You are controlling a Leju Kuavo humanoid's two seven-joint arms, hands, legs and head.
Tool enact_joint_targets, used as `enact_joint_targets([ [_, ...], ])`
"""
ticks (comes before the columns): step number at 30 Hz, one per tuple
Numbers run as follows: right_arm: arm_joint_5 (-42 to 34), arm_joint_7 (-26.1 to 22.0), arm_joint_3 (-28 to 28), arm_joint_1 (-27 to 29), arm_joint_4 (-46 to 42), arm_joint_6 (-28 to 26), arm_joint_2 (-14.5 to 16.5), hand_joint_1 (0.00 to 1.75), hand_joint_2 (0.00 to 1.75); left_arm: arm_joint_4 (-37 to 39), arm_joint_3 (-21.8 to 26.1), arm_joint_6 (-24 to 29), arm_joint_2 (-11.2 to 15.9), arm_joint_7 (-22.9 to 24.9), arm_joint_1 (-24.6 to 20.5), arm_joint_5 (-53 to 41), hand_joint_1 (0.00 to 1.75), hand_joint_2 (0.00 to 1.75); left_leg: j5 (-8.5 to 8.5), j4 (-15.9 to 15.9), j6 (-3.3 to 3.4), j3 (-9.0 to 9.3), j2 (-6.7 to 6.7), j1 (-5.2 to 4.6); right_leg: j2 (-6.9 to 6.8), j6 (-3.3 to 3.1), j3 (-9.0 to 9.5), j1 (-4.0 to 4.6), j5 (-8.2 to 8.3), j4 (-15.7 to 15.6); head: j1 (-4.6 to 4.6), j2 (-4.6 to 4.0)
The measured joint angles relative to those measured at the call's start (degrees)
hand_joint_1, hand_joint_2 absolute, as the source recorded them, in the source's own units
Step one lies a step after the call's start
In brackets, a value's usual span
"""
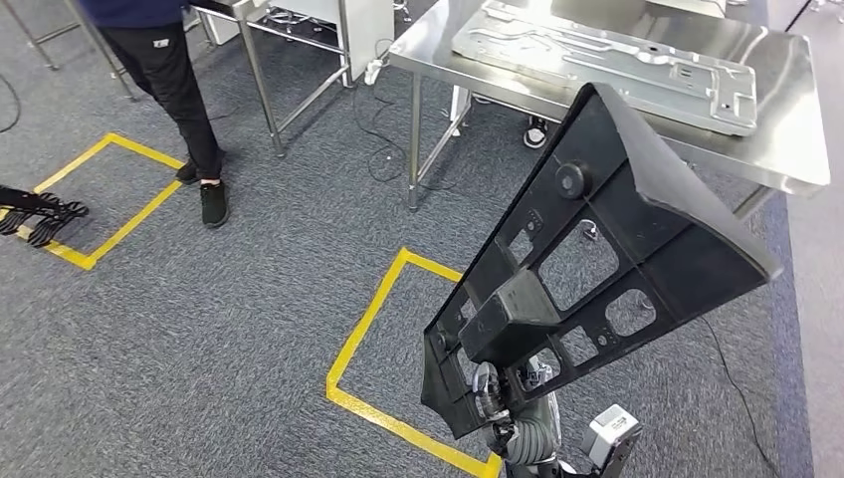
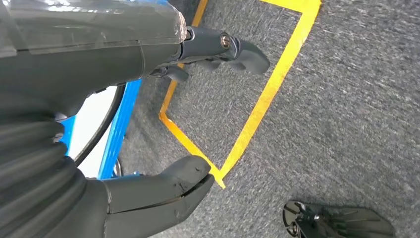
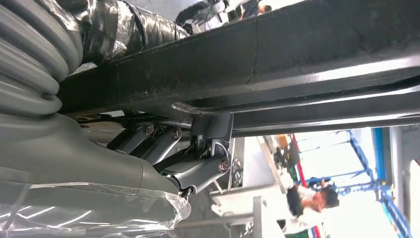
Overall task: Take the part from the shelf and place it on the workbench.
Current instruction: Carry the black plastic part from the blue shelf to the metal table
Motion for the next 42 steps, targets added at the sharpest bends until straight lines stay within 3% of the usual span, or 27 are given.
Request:
enact_joint_targets([
  [1, 0.02, 0.01, 0.02, 0.06, -0.03, -0.01, -0.02, 1.75, 1.75, 0.01, 0.01, -0.01, 0.04, 0.0, -0.05, 0.0, 0.0, 1.75, -0.33, 0.09, -0.28, 0.23, -0.15, -0.03, 0.72, -0.23, 0.22, -0.24, 0.28, -0.53, -0.02, 0.0],
  [3, 0.04, -0.01, 0.14, 0.01, -0.07, -0.03, -0.03, 1.75, 1.75, 0.01, 0.01, -0.04, 0.12, 0.0, -0.05, 0.02, 0.0, 1.75, -2.52, 3.04, -0.71, -0.74, -2.51, 0.0, 2.11, -0.72, 0.76, -0.89, 0.88, -1.59, -0.1, 0.01],
  [5, 0.05, 0.01, 0.32, -0.11, -0.05, -0.04, -0.03, 1.75, 1.75, 0.02, 0.01, -0.17, 0.17, 0.0, 0.04, 0.07, 0.0, 1.75, -5.97, 10.14, -0.98, -4.17, -5.4, 0.21, 3.42, -0.97, 0.85, -1.16, 1.09, -1.8, -0.14, 0.0],
  [6, 0.05, 0.03, 0.42, -0.12, -0.05, -0.07, -0.04, 1.75, 1.75, 0.03, 0.02, -0.27, 0.19, 0.01, 0.1, 0.11, 0.0, 1.75, -7.02, 13.44, -1.15, -5.95, -5.91, 0.26, 4.16, -1.01, 0.82, -1.19, 1.07, -1.74, -0.14, -0.01],
  [7, 0.05, 0.03, 0.52, -0.09, -0.05, -0.1, -0.06, 1.75, 1.75, 0.04, 0.02, -0.36, 0.22, 0.03, 0.18, 0.15, 0.0, 1.75, -6.97, 15.16, -1.28, -7.08, -6.1, 0.31, 4.99, -0.98, 0.83, -1.21, 1.02, -1.63, -0.14, -0.01],
  [8, 0.05, 0.03, 0.66, -0.08, -0.05, -0.14, -0.08, 1.75, 1.75, 0.05, 0.03, -0.44, 0.26, 0.07, 0.25, 0.2, 0.0, 1.75, -5.73, 14.77, -1.39, -7.29, -6.19, 0.36, 5.88, -0.89, 0.84, -1.25, 0.93, -1.45, -0.14, 0.0],
  [9, 0.06, 0.03, 0.82, -0.08, -0.05, -0.2, -0.1, 1.75, 1.75, 0.05, 0.04, -0.5, 0.34, 0.11, 0.27, 0.27, 0.0, 1.75, -3.55, 12.24, -1.46, -6.5, -6.47, 0.45, 6.77, -0.72, 0.85, -1.33, 0.78, -1.16, -0.14, 0.0],
  [11, 0.09, 0.03, 1.17, -0.13, -0.05, -0.46, -0.17, 1.75, 1.75, 0.07, 0.09, -0.57, 0.48, 0.15, 0.28, 0.41, 0.0, 1.75, 0.31, 5.05, -1.49, -3.85, -8.85, 0.77, 8.3, -0.14, 0.58, -1.44, 0.25, -0.18, -0.14, 0.0],
  [13, 0.12, 0.12, 1.52, -0.18, -0.07, -0.99, -0.36, 1.75, 1.75, 0.13, 0.15, -0.51, 0.52, 0.09, 0.24, 0.52, 0.0, 1.75, 1.08, 1.62, -1.11, -2.55, -11.03, 0.89, 9.56, 0.57, -0.04, -1.5, -0.07, 0.61, -0.12, 0.0],
  [15, 0.18, 0.2, 1.74, -0.04, -0.07, -1.48, -0.61, 1.75, 1.75, 0.17, 0.17, -0.42, 0.52, -0.01, 0.14, 0.56, 0.0, 1.75, 0.94, 1.46, -0.32, -2.4, -10.49, 0.76, 10.78, 1.32, -0.51, -1.64, 0.13, 0.65, -0.1, 0.0],
  [16, 0.37, 0.14, 1.79, 0.12, -0.06, -1.76, -0.74, 1.75, 1.75, 0.21, 0.19, -0.39, 0.51, -0.07, 0.11, 0.56, 0.0, 1.75, 1.11, 1.24, 0.1, -2.3, -9.83, 0.75, 10.31, 1.64, -0.66, -1.63, 0.1, 0.8, -0.09, 0.0],
  [18, 1.84, -0.04, 1.93, 0.21, -0.05, -2.79, -1.04, 1.75, 1.75, 0.27, 0.22, -0.51, 0.5, -0.37, 0.16, 0.55, 0.0, 1.75, 1.38, 0.73, 0.87, -2.17, -8.61, 0.91, 7.26, 2.17, -1.95, -1.51, -1.56, 3.38, -0.03, -0.01],
  [19, 3.04, -0.11, 2.1, 0.16, -0.05, -3.49, -1.19, 1.75, 1.75, 0.3, 0.25, -0.64, 0.5, -0.62, 0.23, 0.55, 0.0, 1.75, 1.33, 0.62, 1.14, -2.16, -8.08, 0.87, 5.29, 2.4, -3.34, -1.51, -3.17, 6.3, -0.01, -0.01],
  [20, 4.32, -0.12, 2.35, 0.08, -0.05, -4.16, -1.33, 1.75, 1.75, 0.3, 0.27, -0.77, 0.52, -0.91, 0.32, 0.55, 0.0, 1.75, 1.1, 0.58, 1.3, -2.16, -7.58, 0.81, 4.16, 2.63, -5.19, -1.6, -4.87, 9.98, 0.02, -0.01],
  [22, 6.21, -0.04, 2.89, 0.03, -0.05, -5.11, -1.6, 1.75, 1.75, 0.3, 0.36, -0.95, 0.54, -1.34, 0.48, 0.55, 0.0, 1.75, 0.49, 0.57, 1.39, -1.98, -6.76, 0.72, 3.57, 2.95, -8.23, -1.88, -6.21, 15.71, 0.02, -0.01],
  [23, 6.79, -0.01, 3.11, 0.04, -0.05, -5.42, -1.73, 1.75, 1.75, 0.3, 0.41, -1.0, 0.54, -1.45, 0.5, 0.55, 0.0, 1.75, 0.15, 0.57, 1.33, -1.7, -6.43, 0.72, 3.49, 3.0, -8.44, -1.97, -5.3, 15.91, 0.02, -0.01],
  [25, 7.39, 0.03, 3.47, 0.03, -0.05, -5.77, -1.93, 1.75, 1.75, 0.31, 0.49, -1.11, 0.51, -1.55, 0.5, 0.55, 0.0, 1.75, -0.53, 0.55, 1.15, -0.71, -5.98, 0.72, 3.28, 2.76, -5.68, -2.0, -1.14, 10.14, 0.02, 0.0],
  [27, 7.56, 0.04, 3.81, -0.03, -0.05, -5.92, -2.04, 1.75, 1.75, 0.33, 0.54, -1.21, 0.44, -1.66, 0.47, 0.55, 0.0, 1.75, -1.22, 0.37, 0.78, 0.32, -5.66, 0.67, 2.69, 2.08, -2.18, -1.59, 0.99, 3.31, 0.03, 0.0],
  [30, 7.6, 0.03, 4.13, -0.09, -0.06, -5.98, -2.25, 1.75, 1.75, 0.36, 0.6, -1.27, 0.39, -1.77, 0.35, 0.55, 0.0, 1.75, -2.01, -0.35, -0.26, 1.31, -5.18, 0.7, 2.37, 0.94, -0.61, -0.83, -0.46, 0.58, 0.02, 0.0],
  [33, 7.66, 0.02, 4.27, 0.0, -0.12, -6.02, -2.35, 1.75, 1.75, 0.36, 0.65, -1.28, 0.44, -1.81, 0.16, 0.53, 0.0, 1.75, -2.93, 1.12, -0.98, 1.97, -5.16, 0.65, 2.84, -0.06, 1.96, -1.46, -1.34, -1.0, -0.04, 0.01],
  [34, 7.8, 0.03, 4.37, -0.07, -0.14, -6.05, -2.35, 1.75, 1.75, 0.36, 0.66, -1.27, 0.45, -1.8, 0.08, 0.51, 0.0, 1.75, -3.56, 3.98, -1.03, 0.57, -5.45, 0.61, 2.88, -0.33, 3.19, -1.68, -1.71, -1.61, -0.07, 0.01],
  [35, 8.12, 0.09, 4.51, -0.15, -0.15, -6.1, -2.37, 1.75, 1.75, 0.36, 0.66, -1.26, 0.46, -1.73, 0.04, 0.46, 0.0, 1.75, -4.32, 8.06, -1.06, -2.02, -5.77, 0.59, 2.83, -0.52, 4.26, -1.64, -2.32, -1.95, -0.08, 0.01],
  [37, 9.15, 0.37, 4.94, -0.29, -0.12, -6.4, -2.43, 1.75, 1.75, 0.37, 0.66, -1.26, 0.46, -1.42, 0.26, 0.32, 0.0, 1.75, -4.79, 15.83, -1.17, -8.7, -6.05, 0.61, 3.06, -0.64, 6.39, -1.65, -3.86, -2.25, -0.08, 0.01],
  [38, 9.75, 0.63, 5.24, -0.3, -0.09, -6.69, -2.49, 1.75, 1.75, 0.37, 0.66, -1.26, 0.46, -1.2, 0.51, 0.22, 0.0, 1.75, -3.46, 17.36, -1.21, -11.27, -6.07, 0.6, 3.32, -0.61, 7.58, -1.65, -4.81, -2.35, -0.09, 0.01],
  [39, 10.24, 0.88, 5.56, -0.3, -0.05, -7.0, -2.56, 1.75, 1.75, 0.38, 0.67, -1.27, 0.5, -1.0, 0.78, 0.14, 0.0, 1.75, -0.6, 16.42, -1.18, -12.78, -6.08, 0.6, 3.66, -0.52, 8.96, -1.68, -5.86, -2.46, -0.09, 0.01],
  [41, 10.81, 1.23, 6.2, -0.31, 0.03, -7.55, -2.7, 1.75, 1.75, 0.39, 0.74, -1.31, 0.64, -0.69, 1.24, 0.04, 0.0, 1.75, 6.3, 10.6, -0.89, -13.33, -6.15, 0.45, 4.17, -0.13, 11.82, -1.81, -8.15, -2.86, -0.08, 0.01],
  [42, 10.94, 1.3, 6.46, -0.41, 0.08, -7.74, -2.78, 1.75, 1.75, 0.41, 0.79, -1.33, 0.72, -0.64, 1.34, 0.03, 0.0, 1.75, 8.26, 8.2, -0.71, -12.91, -6.22, 0.21, 4.33, 0.27, 12.9, -1.78, -9.15, -3.09, -0.11, 0.0],
])
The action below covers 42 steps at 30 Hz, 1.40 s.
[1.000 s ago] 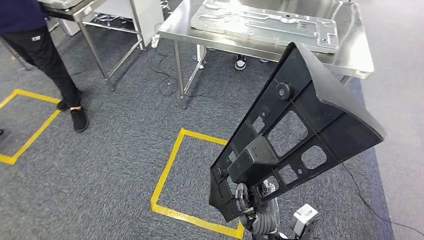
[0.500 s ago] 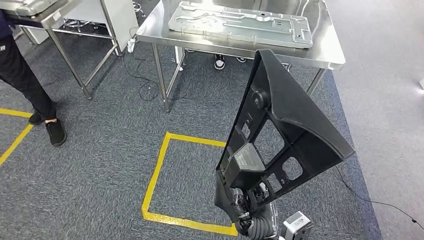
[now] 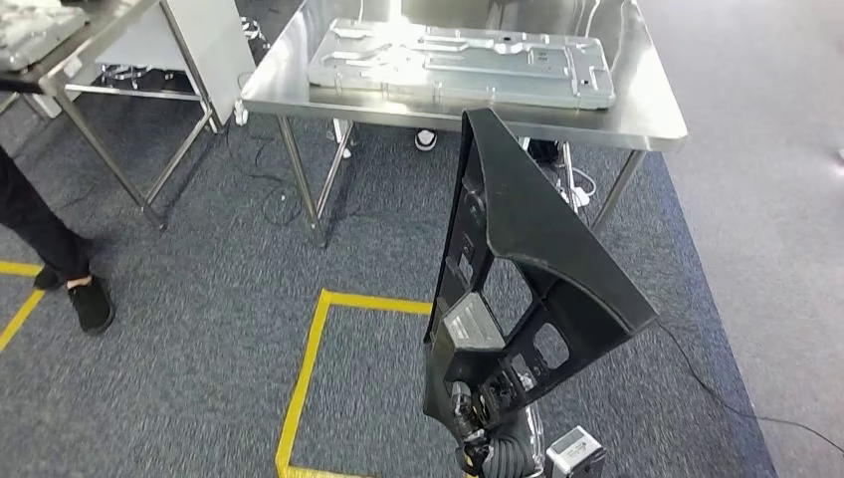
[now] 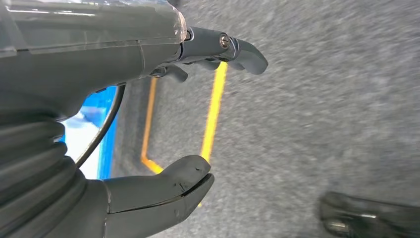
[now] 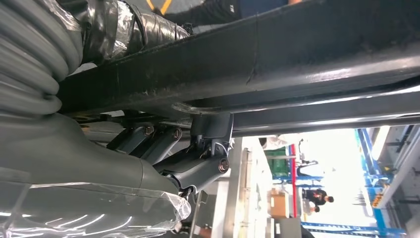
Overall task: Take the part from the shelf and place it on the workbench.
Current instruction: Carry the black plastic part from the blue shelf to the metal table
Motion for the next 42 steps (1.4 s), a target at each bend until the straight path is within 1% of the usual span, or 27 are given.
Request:
enact_joint_targets([
  [1, 0.11, 0.09, 0.23, -0.12, 0.04, -0.17, -0.11, 1.75, 1.75, 0.02, 0.05, -0.03, 0.04, 0.07, 0.02, -0.01, 0.0, 1.75, -0.13, -1.74, 0.27, 0.82, -0.06, -0.21, 0.07, 0.43, 0.73, 0.01, -0.73, -0.35, -0.03, 0.0],
  [2, 0.23, 0.2, 0.41, -0.24, 0.08, -0.33, -0.24, 1.75, 1.75, 0.04, 0.1, -0.06, 0.07, 0.16, -0.05, -0.01, 0.0, 1.75, -1.57, -2.09, 0.61, 1.57, -0.12, -0.43, 0.12, 0.85, 1.32, 0.04, -1.04, -0.93, -0.05, 0.0],
  [4, 0.44, 0.56, 0.72, -0.53, 0.05, -0.65, -0.46, 1.75, 1.75, 0.05, 0.13, -0.07, 0.06, 0.28, -0.26, -0.02, 0.0, 1.75, -4.06, -4.23, 1.4, 3.68, -0.18, -0.4, 0.12, 1.52, 1.67, 0.08, 0.07, -0.37, -0.07, 0.01],
  [6, 0.64, 0.96, 0.93, -1.02, 0.03, -1.07, -0.59, 1.75, 1.75, 0.05, 0.14, -0.07, 0.04, 0.37, -0.16, -0.08, 0.0, 1.75, -4.98, -6.39, 2.0, 6.32, -0.31, -0.14, -0.09, 2.01, -0.93, 0.05, 3.21, 4.98, -0.02, 0.01],
  [7, 0.77, 1.21, 1.01, -1.37, 0.04, -1.34, -0.62, 1.75, 1.75, 0.05, 0.14, -0.07, 0.04, 0.41, -0.05, -0.15, 0.0, 1.75, -5.33, -7.76, 2.14, 8.1, -0.36, -0.02, -0.25, 2.11, -3.38, 0.03, 4.14, 8.95, -0.01, 0.02],
  [8, 0.9, 1.5, 1.07, -1.66, 0.08, -1.62, -0.66, 1.75, 1.75, 0.05, 0.15, -0.07, 0.03, 0.44, 0.08, -0.23, 0.0, 1.75, -5.73, -9.2, 2.21, 10.05, -0.44, 0.01, -0.44, 2.14, -6.21, -0.02, 3.82, 12.59, 0.02, 0.02],
  [10, 1.15, 1.97, 1.09, -1.98, 0.22, -2.06, -0.71, 1.75, 1.75, 0.05, 0.15, -0.08, 0.0, 0.47, 0.21, -0.38, 0.0, 1.75, -6.69, -11.87, 2.16, 14.16, -0.68, 0.01, -0.6, 2.12, -11.33, -0.02, -0.36, 16.52, 0.0, 0.02],
  [12, 1.27, 2.11, 1.1, -2.03, 0.33, -2.25, -0.77, 1.75, 1.75, 0.05, 0.15, -0.1, -0.04, 0.48, 0.22, -0.46, 0.0, 1.75, -7.88, -14.03, 1.98, 18.52, -0.79, -0.02, -0.7, 2.08, -14.92, -0.01, -4.55, 15.44, 0.0, 0.02],
  [13, 1.1, 2.13, 1.1, -2.05, 0.35, -2.25, -0.8, 1.75, 1.75, 0.05, 0.15, -0.16, -0.07, 0.48, 0.24, -0.46, 0.0, 1.75, -8.67, -14.84, 1.88, 20.71, -0.69, -0.06, -0.85, 1.87, -16.22, 0.07, -4.54, 13.37, 0.01, 0.02],
  [14, 0.76, 2.15, 1.11, -2.05, 0.36, -2.19, -0.84, 1.75, 1.75, 0.05, 0.15, -0.26, -0.12, 0.46, 0.26, -0.47, 0.0, 1.75, -9.69, -15.43, 1.79, 22.88, -0.45, -0.12, -1.24, 1.43, -17.45, 0.23, -1.85, 10.36, 0.01, 0.02],
  [16, -0.17, 2.16, 1.11, -2.1, 0.45, -1.95, -0.95, 1.75, 1.75, 0.07, 0.18, -0.5, -0.27, 0.38, 0.5, -0.44, 0.0, 1.75, -12.17, -15.85, 1.52, 26.05, 0.08, -0.28, -3.0, 0.18, -19.49, 0.99, 9.6, 5.26, -0.02, 0.01],
  [17, -0.51, 2.19, 1.13, -2.19, 0.49, -1.81, -1.0, 1.75, 1.75, 0.08, 0.19, -0.58, -0.33, 0.3, 0.4, -0.4, 0.0, 1.75, -13.37, -15.77, 1.19, 26.86, 0.48, -0.36, -3.86, -0.39, -20.13, 1.48, 14.41, 3.9, -0.05, 0.01],
  [18, -0.7, 2.18, 1.2, -2.26, 0.42, -1.73, -1.03, 1.75, 1.75, 0.09, 0.21, -0.62, -0.39, 0.23, 0.24, -0.37, 0.0, 1.75, -14.26, -15.74, 0.79, 27.44, 0.97, -0.35, -4.25, -0.8, -20.52, 1.91, 16.94, 3.74, -0.06, 0.01],
  [19, -0.8, 2.18, 1.28, -2.4, 0.27, -1.68, -1.05, 1.75, 1.75, 0.1, 0.22, -0.64, -0.44, 0.16, -0.09, -0.35, 0.0, 1.75, -14.64, -15.47, 0.3, 27.81, 1.44, -0.35, -4.08, -1.09, -20.67, 2.26, 16.95, 4.04, -0.1, 0.01],
  [21, -0.8, 2.09, 1.52, -2.57, -0.09, -1.66, -1.04, 1.75, 1.75, 0.1, 0.22, -0.68, -0.51, 0.07, -0.66, -0.34, 0.0, 1.75, -13.56, -12.21, -0.44, 26.77, 2.0, -0.25, -2.72, -1.79, -19.92, 2.2, 15.74, 4.08, -0.08, 0.01],
  [23, -0.79, 2.04, 1.68, -2.73, -0.15, -1.65, -1.04, 1.75, 1.75, 0.12, 0.21, -0.76, -0.67, -0.04, -1.1, -0.33, 0.0, 1.75, -12.87, -4.29, -0.77, 22.68, 1.28, -0.2, -1.67, -2.4, -18.72, 1.89, 15.0, 3.45, -0.1, 0.01],
  [25, -0.79, 2.03, 1.82, -2.74, -0.15, -1.64, -1.05, 1.75, 1.75, 0.14, 0.21, -0.83, -0.81, -0.09, -1.2, -0.32, 0.0, 1.75, -16.2, 2.84, -0.78, 17.63, 0.35, -0.1, -0.61, -2.67, -17.76, 1.75, 14.24, 3.05, -0.12, 0.01],
  [27, -0.8, 2.04, 1.88, -2.73, -0.14, -1.64, -1.05, 1.75, 1.75, 0.14, 0.21, -0.84, -0.82, -0.06, -1.07, -0.31, 0.0, 1.75, -20.35, 5.5, -0.81, 13.7, 0.09, -0.09, 0.7, -2.6, -16.74, 1.74, 13.45, 3.04, -0.13, 0.01],
  [28, -0.81, 2.05, 1.88, -2.72, -0.13, -1.64, -1.05, 1.75, 1.75, 0.14, 0.21, -0.84, -0.83, -0.05, -1.0, -0.31, 0.0, 1.75, -20.21, 4.75, -0.77, 12.6, 0.04, -0.12, 1.35, -2.5, -16.17, 1.75, 13.09, 3.05, -0.13, 0.01],
  [29, -0.81, 2.05, 1.87, -2.72, -0.13, -1.64, -1.05, 1.75, 1.75, 0.14, 0.21, -0.84, -0.83, -0.04, -0.97, -0.3, 0.0, 1.75, -18.38, 2.72, -0.66, 12.01, -0.1, -0.16, 2.0, -2.38, -15.56, 1.77, 12.74, 3.06, -0.12, 0.01],
  [31, -0.81, 2.05, 1.87, -2.74, -0.12, -1.65, -1.05, 1.75, 1.75, 0.14, 0.22, -0.84, -0.8, -0.04, -0.94, -0.3, 0.0, 1.75, -12.12, -3.36, -0.15, 12.12, -1.42, -0.33, 3.09, -2.05, -14.66, 1.87, 12.3, 3.13, -0.11, 0.01],
  [32, -0.81, 2.05, 1.87, -2.76, -0.11, -1.65, -1.05, 1.75, 1.75, 0.14, 0.22, -0.84, -0.78, -0.04, -0.95, -0.3, 0.0, 1.75, -10.94, -5.49, 0.23, 12.16, -2.35, -0.46, 3.63, -1.81, -14.52, 1.89, 12.18, 3.2, -0.11, 0.01],
  [34, -0.8, 2.09, 1.88, -2.77, -0.1, -1.68, -1.05, 1.75, 1.75, 0.14, 0.22, -0.87, -0.75, 0.06, -0.99, -0.36, 0.0, 1.75, -10.41, -7.05, 1.22, 11.94, -3.53, -0.71, 4.66, -1.11, -14.67, 1.91, 12.02, 3.37, -0.12, 0.01],
  [36, -0.69, 2.12, 1.88, -2.69, -0.11, -1.79, -1.06, 1.75, 1.75, 0.15, 0.22, -0.92, -0.86, 0.22, -0.95, -0.45, 0.0, 1.75, -8.86, -7.42, 2.08, 12.03, -2.71, -0.44, 5.43, -0.4, -14.95, 2.01, 11.83, 3.65, -0.13, 0.01],
  [38, -0.53, 2.11, 1.88, -2.63, -0.13, -1.95, -1.08, 1.75, 1.75, 0.15, 0.24, -0.96, -0.98, 0.3, -0.97, -0.49, 0.0, 1.75, -7.45, -7.97, 2.64, 12.22, -1.59, 0.01, 3.76, 0.29, -15.77, 2.25, 10.29, 5.71, 0.02, 0.01],
  [40, -0.27, 2.14, 1.89, -2.72, -0.14, -2.26, -1.1, 1.75, 1.75, 0.14, 0.22, -0.98, -1.0, 0.31, -1.01, -0.49, 0.0, 1.75, -7.15, -8.3, 2.96, 12.19, -0.71, 0.08, 0.67, 1.08, -18.43, 1.9, 6.38, 11.73, 0.17, 0.01],
  [42, 0.3, 2.26, 1.9, -2.77, -0.12, -2.92, -1.12, 1.75, 1.75, 0.14, 0.22, -0.99, -0.99, 0.38, -0.94, -0.5, 0.0, 1.75, -7.21, -8.31, 2.99, 12.02, 0.07, 0.0, -0.67, 1.76, -21.55, 1.06, 2.94, 18.78, 0.19, 0.01],
])
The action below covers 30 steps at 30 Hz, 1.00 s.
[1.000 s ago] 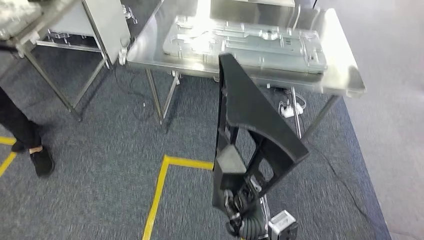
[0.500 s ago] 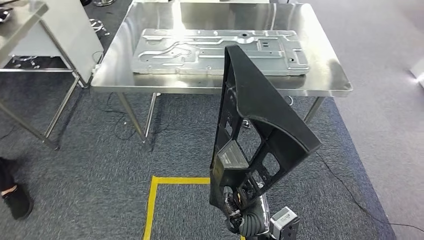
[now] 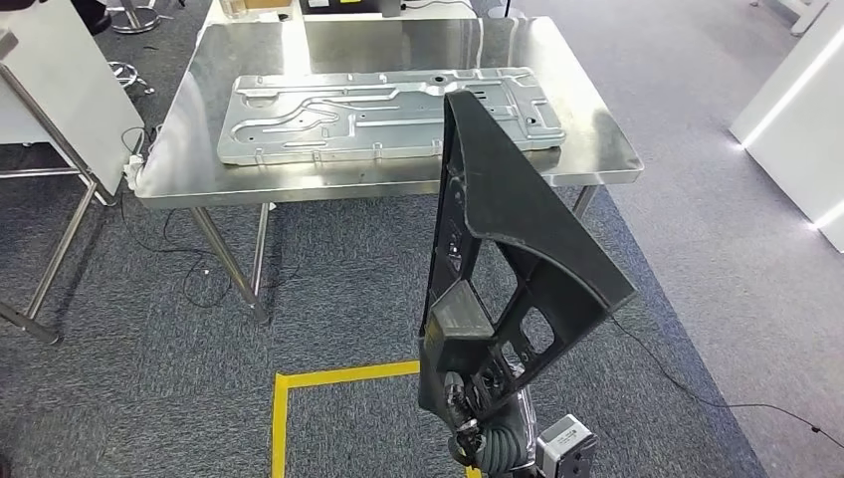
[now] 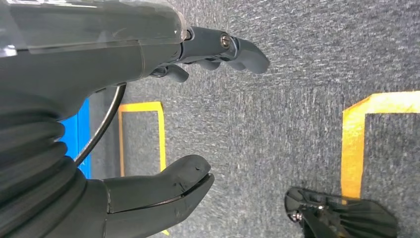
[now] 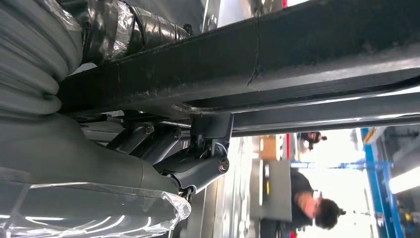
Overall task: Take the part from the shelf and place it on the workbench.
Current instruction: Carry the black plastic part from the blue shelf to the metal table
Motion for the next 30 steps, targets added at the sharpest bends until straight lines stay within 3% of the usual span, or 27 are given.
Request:
enact_joint_targets([
  [1, 0.32, 0.16, 0.0, 0.02, 0.01, -0.39, 0.0, 1.75, 1.75, 0.0, 0.01, 0.0, 0.01, 0.05, 0.02, -0.01, 0.0, 1.75, -0.09, 0.03, -0.09, 0.01, 0.32, -0.01, -0.17, 0.28, -0.51, -0.36, -0.23, 1.4, -0.01, 0.0],
  [2, 0.66, 0.36, 0.0, 0.03, 0.01, -0.78, 0.0, 1.75, 1.75, 0.0, 0.01, 0.0, 0.01, 0.1, 0.03, -0.03, 0.0, 1.75, -0.2, 0.04, -0.21, 0.17, 0.55, -0.01, -0.27, 0.48, 0.2, -0.66, 0.74, 0.43, 0.0, 0.0],
  [4, 1.18, 0.66, 0.01, 0.0, 0.02, -1.38, 0.0, 1.75, 1.75, 0.0, 0.01, 0.0, -0.03, 0.15, 0.03, -0.09, 0.0, 1.75, -0.5, 0.02, -0.54, 0.68, 0.75, 0.01, -0.49, 0.49, 4.52, -1.0, 4.65, -7.41, 0.0, 0.0],
  [6, 1.68, 0.86, 0.02, -0.1, 0.03, -1.91, 0.0, 1.75, 1.75, 0.0, 0.01, 0.0, -0.08, 0.17, -0.02, -0.14, 0.0, 1.75, -0.8, 0.02, -1.03, 0.98, 0.81, -0.13, -0.76, 0.04, 8.21, -0.85, 6.8, -14.3, -0.01, 0.0],
  [8, 2.9, 1.74, 0.02, -0.17, 0.04, -2.97, 0.0, 1.75, 1.75, 0.0, 0.01, 0.0, -0.1, 0.19, -0.08, -0.17, 0.0, 1.75, -0.95, -0.16, -1.62, 1.06, 0.87, -0.19, -0.8, -0.45, 8.95, -0.53, 6.65, -15.77, -0.02, 0.0],
  [11, 8.27, 4.8, -0.05, -0.37, -0.01, -6.42, 0.17, 1.75, 1.75, 0.0, 0.04, -0.26, -0.03, 0.14, -0.24, -0.13, 0.0, 1.75, -1.85, 0.43, -2.64, 1.41, 0.77, -0.16, -0.52, -1.5, 10.09, -0.86, 6.35, -17.14, -0.09, 0.0],
  [13, 13.91, 7.92, -0.15, -0.93, -0.04, -8.62, 0.51, 1.75, 1.75, 0.0, 0.1, -0.58, 0.1, 0.09, -0.16, -0.1, 0.0, 1.75, -4.04, 5.96, -2.93, -1.36, 0.24, -0.02, -0.46, -2.24, 11.22, -1.08, 6.08, -17.96, -0.17, 0.0],
  [15, 19.52, 11.02, -0.22, -1.59, -0.04, -9.94, 0.74, 1.75, 1.75, 0.0, 0.12, -0.75, 0.17, 0.11, 0.02, -0.14, 0.0, 1.75, -6.19, 13.8, -3.1, -6.43, 0.02, 0.01, -0.37, -2.63, 12.04, -0.97, 5.4, -18.0, -0.22, 0.0],
  [16, 22.08, 12.39, -0.23, -1.83, -0.03, -10.38, 0.79, 1.75, 1.75, 0.0, 0.12, -0.78, 0.19, 0.21, 0.16, -0.2, 0.0, 1.75, -5.99, 16.07, -3.19, -8.35, 0.01, 0.01, -0.26, -2.66, 12.53, -0.9, 4.96, -17.95, -0.22, 0.0],
  [17, 24.71, 13.75, -0.23, -2.05, -0.02, -10.82, 0.87, 1.75, 1.75, 0.0, 0.13, -0.79, 0.23, 0.37, 0.32, -0.3, 0.0, 1.75, -4.65, 16.19, -3.23, -9.26, 0.01, 0.01, -0.11, -2.61, 13.12, -0.85, 4.46, -17.89, -0.22, 0.0],
  [18, 27.76, 15.31, -0.25, -2.34, 0.02, -11.26, 0.99, 1.75, 1.75, 0.0, 0.13, -0.79, 0.31, 0.57, 0.46, -0.46, 0.0, 1.75, -2.33, 14.23, -3.21, -9.13, 0.01, 0.01, 0.06, -2.52, 13.8, -0.84, 3.92, -17.81, -0.22, 0.0],
  [20, 34.75, 18.6, -0.33, -3.32, 0.3, -12.06, 1.33, 1.75, 1.75, 0.0, 0.13, -0.84, 0.5, 1.07, 0.73, -0.92, 0.0, 1.75, 2.6, 6.96, -2.98, -6.93, -0.03, -0.02, 0.31, -2.12, 15.09, -0.8, 2.65, -17.64, -0.23, 0.0],
  [22, 39.42, 20.68, -0.44, -4.55, 0.75, -12.43, 1.59, 1.75, 1.75, 0.0, 0.11, -0.93, 0.61, 1.38, 0.72, -1.24, 0.0, 1.75, 4.03, 2.49, -2.52, -5.17, -0.13, -0.18, 0.47, -1.42, 15.66, -0.68, 1.63, -17.52, -0.27, 0.0],
  [24, 40.49, 21.25, -0.53, -5.36, 1.1, -12.57, 1.72, 1.75, 1.75, 0.0, 0.1, -1.0, 0.61, 1.45, 0.57, -1.32, 0.0, 1.75, 3.15, 1.85, -1.86, -4.64, -0.29, -0.31, 0.53, -0.71, 15.99, -0.58, 1.51, -17.32, -0.3, 0.0],
  [26, 40.63, 21.34, -0.61, -5.82, 1.31, -12.66, 1.79, 1.75, 1.75, 0.0, 0.09, -1.02, 0.56, 1.47, 0.61, -1.32, 0.0, 1.75, 2.63, 1.2, -1.13, -3.67, -0.37, -0.14, 0.35, -0.12, 15.17, -0.63, 2.06, -14.88, -0.3, 0.0],
  [28, 40.69, 21.34, -0.7, -6.16, 1.48, -12.74, 1.85, 1.75, 1.75, 0.0, 0.09, -1.03, 0.53, 1.49, 0.68, -1.32, 0.0, 1.75, 1.92, 0.51, -0.6, -2.18, -0.33, 0.04, 0.05, 0.43, 11.32, -0.79, 1.5, -8.72, -0.29, 0.0],
  [30, 40.7, 21.34, -0.89, -6.29, 1.75, -12.77, 1.87, 1.75, 1.75, 0.0, 0.1, -1.03, 0.57, 1.5, 0.7, -1.32, 0.0, 1.75, 0.93, 0.21, -0.47, -0.87, -0.38, 0.05, -0.1, 0.77, 6.06, -0.97, -1.17, -2.27, -0.29, 0.0],
])
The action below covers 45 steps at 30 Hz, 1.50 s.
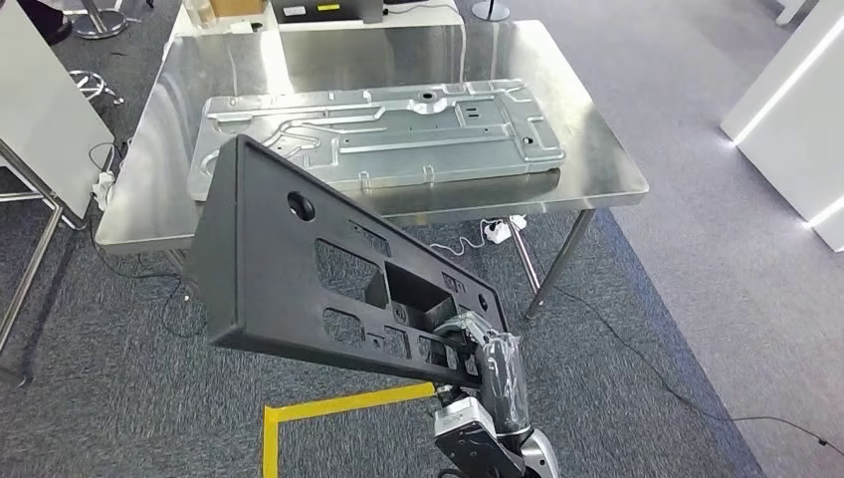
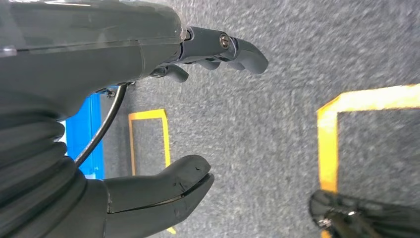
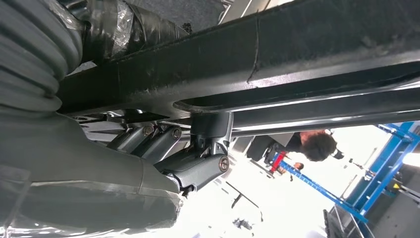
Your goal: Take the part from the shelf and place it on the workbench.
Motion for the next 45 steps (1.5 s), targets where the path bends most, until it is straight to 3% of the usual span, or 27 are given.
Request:
enact_joint_targets([
  [2, -0.01, 0.01, -0.16, 0.0, 0.32, 0.0, 0.01, 1.75, 1.75, 0.0, 0.0, 0.0, 0.02, 0.0, 0.04, -0.01, 0.0, 1.75, -1.3, -0.08, -0.13, 1.62, -0.16, 0.0, -0.03, 0.11, -3.55, -0.13, -1.75, 1.89, 0.0, 0.0],
  [3, -0.01, 0.01, -0.21, -0.01, 0.43, 0.0, 0.01, 1.75, 1.75, 0.0, 0.0, 0.0, 0.03, 0.01, 0.08, -0.01, 0.0, 1.75, -2.03, -0.1, -0.22, 2.63, -0.23, 0.0, -0.04, 0.04, -4.21, -0.14, -1.15, 0.56, 0.01, 0.0],
  [4, 0.13, 0.08, -0.24, -0.01, 0.51, 0.01, 0.02, 1.75, 1.75, 0.0, 0.0, -0.01, 0.02, 0.02, 0.12, -0.03, 0.0, 1.75, -2.86, -0.13, -0.34, 3.76, -0.24, -0.01, -0.06, -0.19, -4.15, -0.09, 1.09, -2.39, 0.01, 0.0],
  [6, 1.68, 1.06, -0.37, -0.11, 0.8, 0.11, 0.02, 1.75, 1.75, 0.02, -0.03, -0.05, -0.02, 0.17, 0.23, -0.27, 0.0, 1.75, -4.44, -0.37, -0.66, 5.57, -0.23, 0.01, -0.21, -1.04, -3.63, 0.35, 8.11, -8.43, -0.06, -0.01],
  [7, 3.15, 1.97, -0.49, -0.37, 1.12, 0.31, 0.03, 1.75, 1.75, 0.03, -0.07, -0.09, -0.04, 0.32, 0.16, -0.53, 0.0, 1.75, -5.11, -0.66, -0.98, 6.22, -0.21, 0.06, -0.31, -1.52, -3.32, 0.72, 10.69, -10.5, -0.08, -0.01],
  [8, 4.9, 3.02, -0.65, -0.84, 1.58, 0.65, 0.05, 1.75, 1.75, 0.04, -0.15, -0.14, -0.06, 0.51, 0.04, -0.85, 0.0, 1.75, -5.47, -1.07, -1.34, 6.92, -0.15, 0.1, -0.37, -1.97, -3.16, 1.05, 11.95, -11.35, -0.12, -0.01],
  [10, 8.2, 4.82, -0.97, -2.72, 3.08, 1.99, 0.27, 1.75, 1.75, 0.04, -0.43, -0.27, -0.03, 0.91, -0.4, -1.56, 0.0, 1.75, -5.01, -1.25, -2.34, 7.94, 0.11, 0.07, -0.2, -2.88, -2.06, 1.3, 11.3, -12.37, -0.1, 0.0],
  [12, 10.95, 6.1, -1.15, -5.38, 5.43, 4.25, 0.74, 1.75, 1.75, 0.04, -0.91, -0.46, 0.16, 1.15, -0.81, -2.25, 0.0, 1.75, -3.76, 2.02, -2.98, 6.95, 0.25, 0.1, 0.06, -3.78, -0.06, 1.06, 10.71, -13.76, -0.17, 0.0],
  [14, 13.05, 7.16, -1.03, -8.12, 8.41, 6.63, 1.26, 1.75, 1.75, 0.05, -1.41, -0.74, 0.31, 1.25, -1.23, -2.85, 0.0, 1.75, -4.48, 8.74, -3.15, 2.86, 0.15, 0.23, 0.1, -4.41, 2.04, 0.88, 9.89, -14.95, -0.28, 0.0],
  [16, 14.38, 8.14, -0.57, -10.57, 11.61, 8.27, 1.69, 1.75, 1.75, 0.07, -1.71, -0.98, 0.42, 1.42, -1.31, -3.24, 0.0, 1.75, -8.13, 14.22, -3.15, -2.37, 0.11, 0.23, 0.2, -4.62, 3.83, 0.9, 8.58, -15.27, -0.3, 0.0],
  [18, 15.06, 9.28, 0.05, -12.53, 14.4, 9.45, 1.95, 1.75, 1.75, 0.08, -1.96, -1.08, 0.65, 1.62, -1.04, -3.5, 0.0, 1.75, -10.61, 14.63, -3.04, -5.79, 0.11, 0.22, 0.49, -4.58, 5.82, 0.98, 7.0, -15.3, -0.31, 0.0],
  [19, 15.2, 9.9, 0.36, -13.38, 15.57, 10.02, 1.98, 1.75, 1.75, 0.09, -2.13, -1.09, 0.78, 1.74, -0.91, -3.63, 0.0, 1.75, -9.68, 12.64, -2.93, -6.55, 0.11, 0.16, 0.59, -4.51, 6.97, 1.04, 6.13, -15.3, -0.31, 0.0],
  [23, 16.29, 12.07, 1.12, -16.49, 19.42, 11.8, 1.26, 1.75, 1.75, 0.11, -2.67, -1.21, 1.36, 2.3, -0.26, -3.84, 0.0, 1.75, 4.34, 2.21, -1.95, -7.54, -0.08, -0.68, 0.82, -3.65, 9.96, 1.29, 2.61, -14.98, -0.3, 0.0],
  [24, 16.84, 12.31, 1.17, -17.17, 20.02, 11.98, 0.89, 1.75, 1.75, 0.13, -2.75, -1.27, 1.43, 2.38, -0.23, -3.84, 0.0, 1.75, 5.4, 1.62, -1.73, -7.55, -0.15, -0.8, 0.93, -3.31, 10.43, 1.34, 2.17, -14.7, -0.3, 0.0],
  [25, 17.39, 12.4, 1.22, -17.85, 20.32, 12.14, 0.58, 1.75, 1.75, 0.15, -2.83, -1.32, 1.43, 2.44, -0.31, -3.83, 0.0, 1.75, 5.13, 1.52, -1.5, -7.09, -0.18, -0.75, 1.0, -2.97, 10.5, 1.35, 2.12, -14.4, -0.31, 0.0],
  [27, 18.35, 12.21, 1.28, -19.38, 20.46, 12.33, 0.09, 1.75, 1.75, 0.17, -2.96, -1.36, 1.4, 2.39, -0.52, -3.82, 0.0, 1.75, 4.65, 0.69, -0.85, -5.85, -0.18, -0.48, 0.73, -2.32, 8.9, 1.24, 3.33, -10.87, -0.28, 0.0],
  [29, 19.15, 12.1, 1.44, -20.79, 20.46, 12.71, -0.22, 1.75, 1.75, 0.2, -2.99, -1.4, 1.38, 2.23, -0.71, -3.82, 0.0, 1.75, 3.89, -0.17, -0.38, -4.14, -0.19, -0.2, 0.38, -1.51, 4.43, 0.89, 3.57, -4.16, -0.28, 0.0],
  [31, 19.75, 12.14, 1.75, -21.48, 20.45, 13.12, -0.6, 1.75, 1.75, 0.2, -2.99, -1.4, 1.4, 2.11, -0.79, -3.8, 0.0, 1.75, 2.65, -0.64, -0.29, -2.24, -0.29, -0.03, 0.21, -0.79, -0.47, 0.35, 0.43, 1.18, -0.28, 0.0],
  [32, 20.05, 12.16, 1.98, -21.65, 20.45, 13.27, -0.78, 1.75, 1.75, 0.2, -2.99, -1.4, 1.4, 2.08, -0.78, -3.79, 0.0, 1.75, 1.88, -0.74, -0.38, -1.17, -0.38, 0.08, 0.14, -0.52, -2.3, 0.08, -1.66, 2.09, -0.28, 0.0],
  [33, 20.32, 12.16, 2.23, -21.76, 20.45, 13.36, -0.94, 1.75, 1.75, 0.2, -2.99, -1.4, 1.4, 2.05, -0.72, -3.78, 0.0, 1.75, 1.02, -0.77, -0.54, -0.01, -0.49, 0.22, 0.04, -0.28, -3.51, -0.13, -3.1, 1.68, -0.28, 0.0],
  [34, 20.56, 12.16, 2.48, -21.87, 20.43, 13.42, -1.05, 1.75, 1.75, 0.21, -2.99, -1.4, 1.4, 2.04, -0.65, -3.77, 0.0, 1.75, 0.08, -0.77, -0.77, 1.23, -0.57, 0.39, -0.08, -0.1, -4.12, -0.28, -3.19, -0.07, -0.28, 0.0],
  [35, 20.81, 12.18, 2.67, -21.95, 20.38, 13.45, -1.15, 1.75, 1.75, 0.22, -2.99, -1.4, 1.4, 2.03, -0.58, -3.75, 0.0, 1.75, -0.88, -0.78, -1.03, 2.46, -0.62, 0.54, -0.22, -0.03, -4.31, -0.4, -1.22, -2.82, -0.27, 0.0],
  [38, 22.18, 12.59, 3.32, -22.32, 20.13, 13.49, -1.68, 1.75, 1.75, 0.26, -2.99, -1.38, 1.4, 2.03, -0.53, -3.68, 0.0, 1.75, -3.78, -0.62, -2.08, 5.42, -0.83, 0.58, -0.76, -0.65, -4.38, -0.3, 10.53, -10.68, -0.28, 0.0],
  [39, 22.81, 12.83, 3.6, -22.53, 19.81, 13.48, -1.91, 1.75, 1.75, 0.26, -2.99, -1.35, 1.4, 2.03, -0.59, -3.67, 0.0, 1.75, -4.43, -0.53, -2.52, 6.18, -0.85, 0.5, -0.79, -1.13, -4.23, -0.22, 12.39, -11.53, -0.29, 0.0],
  [42, 24.13, 13.21, 4.39, -23.92, 18.16, 13.57, -2.35, 1.75, 1.75, 0.26, -2.99, -1.27, 1.42, 2.02, -1.0, -3.66, 0.0, 1.75, -3.41, 2.49, -3.58, 5.66, -0.65, 0.56, -0.42, -2.67, -2.64, -0.26, 11.73, -11.85, -0.32, 0.0],
  [44, 24.55, 13.21, 4.83, -25.0, 17.17, 13.87, -2.53, 1.75, 1.75, 0.27, -2.99, -1.3, 1.43, 2.0, -1.23, -3.62, 0.0, 1.75, -2.75, 9.07, -3.87, 1.58, -0.52, 0.66, -0.32, -3.52, -1.2, -0.24, 11.01, -12.45, -0.32, 0.0],
  [45, 24.68, 13.21, 5.02, -25.3, 16.77, 14.06, -2.66, 1.75, 1.75, 0.28, -2.99, -1.31, 1.42, 1.98, -1.21, -3.6, 0.0, 1.75, -3.84, 12.6, -3.94, -0.99, -0.48, 0.62, -0.31, -3.85, -0.44, -0.12, 10.48, -12.66, -0.32, 0.0],
])
